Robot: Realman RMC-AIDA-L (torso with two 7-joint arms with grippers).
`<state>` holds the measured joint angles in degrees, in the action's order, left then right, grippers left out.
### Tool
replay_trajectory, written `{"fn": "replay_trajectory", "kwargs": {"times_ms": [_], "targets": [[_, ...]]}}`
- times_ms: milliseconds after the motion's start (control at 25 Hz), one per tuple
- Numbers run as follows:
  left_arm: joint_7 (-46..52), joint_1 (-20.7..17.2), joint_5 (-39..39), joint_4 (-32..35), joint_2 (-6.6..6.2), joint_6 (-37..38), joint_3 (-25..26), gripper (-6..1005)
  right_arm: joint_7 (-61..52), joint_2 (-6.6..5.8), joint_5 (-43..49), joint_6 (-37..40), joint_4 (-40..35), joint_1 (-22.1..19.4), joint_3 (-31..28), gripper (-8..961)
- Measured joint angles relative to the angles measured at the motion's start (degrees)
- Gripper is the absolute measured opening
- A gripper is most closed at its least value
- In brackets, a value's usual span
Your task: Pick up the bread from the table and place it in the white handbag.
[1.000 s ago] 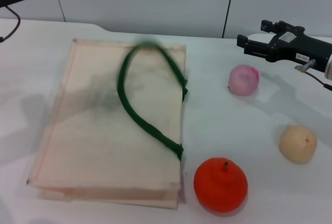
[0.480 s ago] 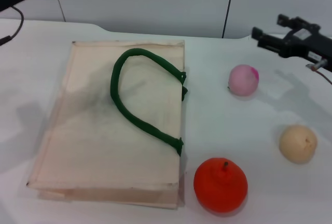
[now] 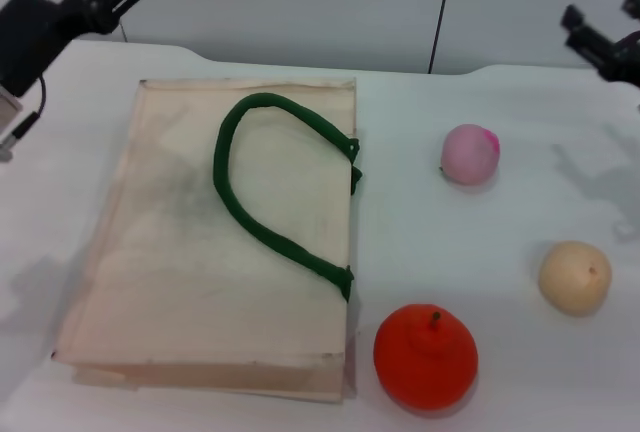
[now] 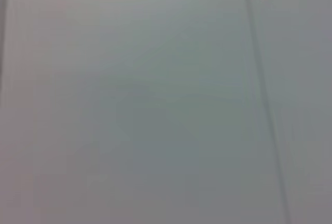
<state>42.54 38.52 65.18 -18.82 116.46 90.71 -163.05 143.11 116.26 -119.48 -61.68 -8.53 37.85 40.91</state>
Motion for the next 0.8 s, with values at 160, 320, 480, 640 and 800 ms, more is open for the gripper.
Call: {"fn": "replay_trajectory", "kwargs": {"times_ms": [160, 320, 480, 640, 800], "targets": [[-5.47, -1.32, 6.11, 6.61, 0.17, -3.83, 0.01, 830, 8.99, 0.28, -11.43, -4.53, 4.78, -0.64, -0.03, 891], [-9.84, -2.27, 12.07, 12.47, 0.15, -6.16, 0.01, 829, 13.76, 0.31, -19.24, -7.43, 8.73, -0.67, -0.05, 891], [-10.89, -2.62, 12.99, 14.19, 0.09, -6.95, -0.13, 829, 14.11, 0.3, -20.32, -7.84, 9.6, -0.78, -0.05, 891], [-10.66, -2.46, 12.81, 14.24, 0.04, -7.19, -0.42, 829, 14.13, 0.28, -20.36, -7.86, 9.63, -1.05, -0.05, 891], [-10.64, -2.42, 12.8, 14.25, 0.01, -7.22, -0.47, 829, 14.09, 0.28, -20.22, -7.86, 9.66, -1.19, -0.05, 891]]}}
